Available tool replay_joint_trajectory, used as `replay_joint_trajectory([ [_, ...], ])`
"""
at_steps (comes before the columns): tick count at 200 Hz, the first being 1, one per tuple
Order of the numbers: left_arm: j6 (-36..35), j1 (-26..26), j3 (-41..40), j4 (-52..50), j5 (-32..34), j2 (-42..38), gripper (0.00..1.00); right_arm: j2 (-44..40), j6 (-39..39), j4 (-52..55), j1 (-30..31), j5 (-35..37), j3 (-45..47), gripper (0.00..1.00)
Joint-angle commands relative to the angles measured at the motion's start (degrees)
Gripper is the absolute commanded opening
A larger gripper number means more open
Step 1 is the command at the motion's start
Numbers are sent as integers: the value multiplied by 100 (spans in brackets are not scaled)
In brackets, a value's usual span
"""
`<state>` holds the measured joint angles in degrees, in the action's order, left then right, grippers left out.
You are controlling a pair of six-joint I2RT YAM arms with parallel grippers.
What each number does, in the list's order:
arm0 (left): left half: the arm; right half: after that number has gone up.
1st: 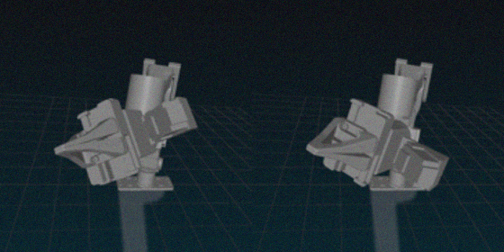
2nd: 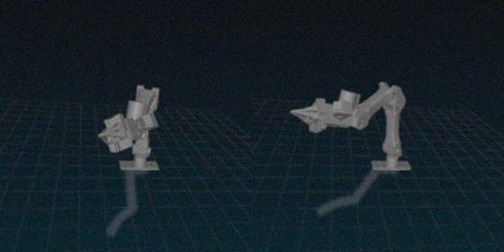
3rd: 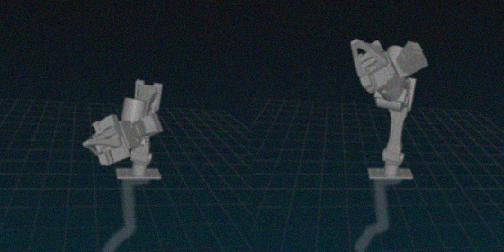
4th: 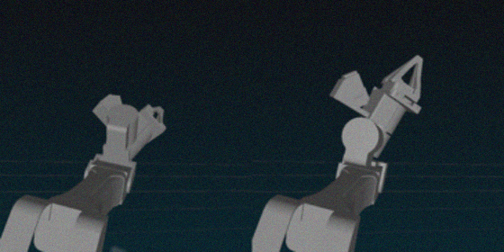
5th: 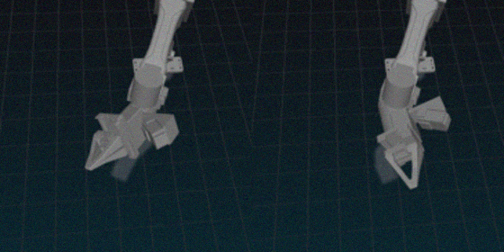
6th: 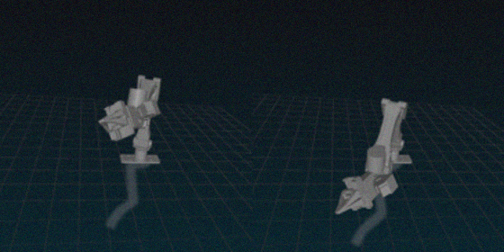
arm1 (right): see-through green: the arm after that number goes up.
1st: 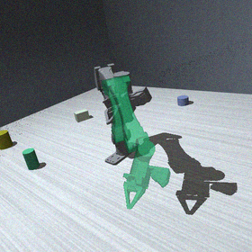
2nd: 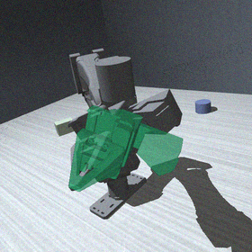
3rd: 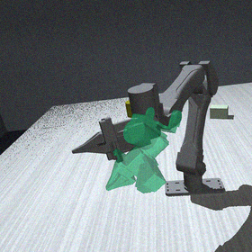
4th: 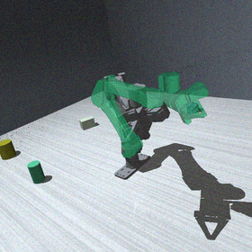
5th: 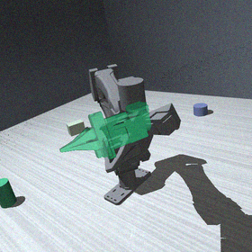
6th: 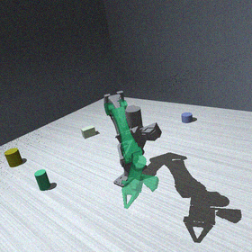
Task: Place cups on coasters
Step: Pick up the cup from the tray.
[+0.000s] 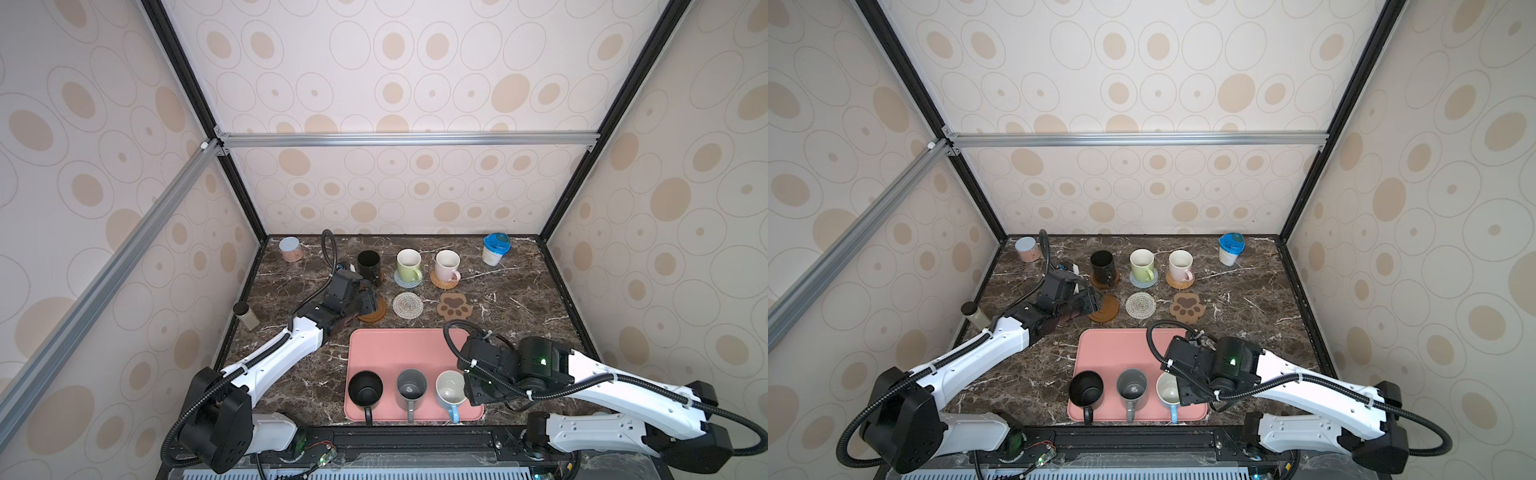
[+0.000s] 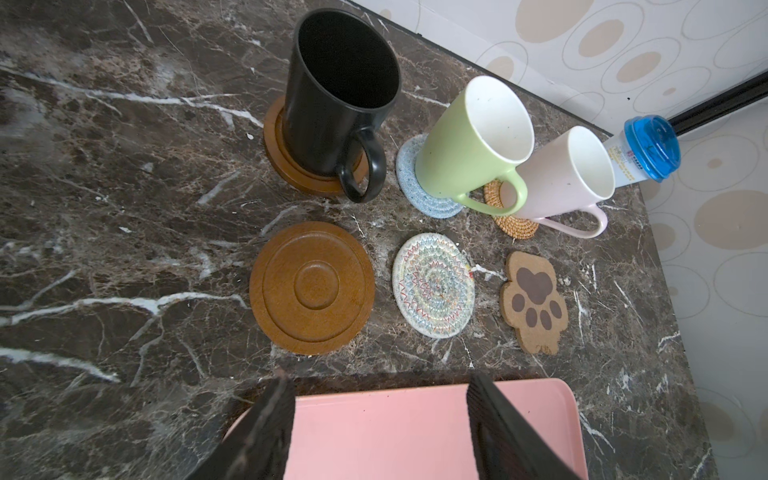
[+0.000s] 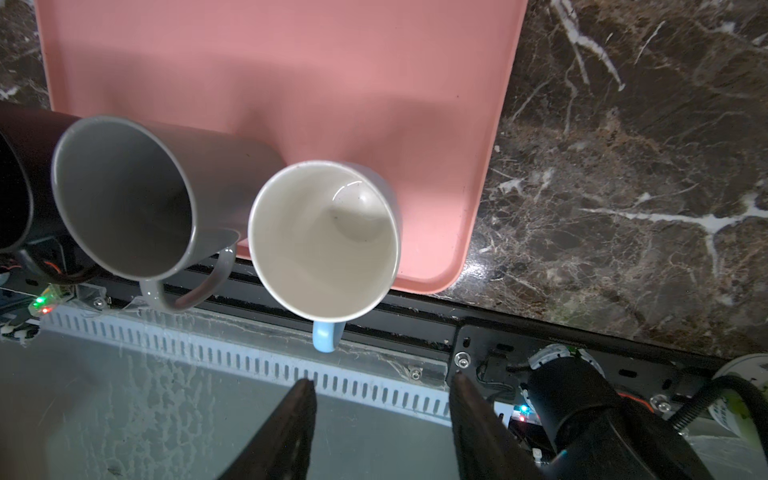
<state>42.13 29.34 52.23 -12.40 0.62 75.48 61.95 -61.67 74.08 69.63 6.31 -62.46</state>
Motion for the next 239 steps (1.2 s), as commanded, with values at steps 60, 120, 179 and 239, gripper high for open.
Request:
replay_joint_trajectory([
  [60,81,15,-65,78,-25,-88,68,547,-797,-211,780,124,-31,55],
  [120,127,18,-105,81,-62,-67,68,838,-855,-535,1015,46,156,55],
  [179,146,18,-138,41,-40,-108,68,870,-958,-700,1023,-15,506,53],
  [239,181,19,-160,30,-36,-108,69,1092,-821,-772,1022,23,539,51],
])
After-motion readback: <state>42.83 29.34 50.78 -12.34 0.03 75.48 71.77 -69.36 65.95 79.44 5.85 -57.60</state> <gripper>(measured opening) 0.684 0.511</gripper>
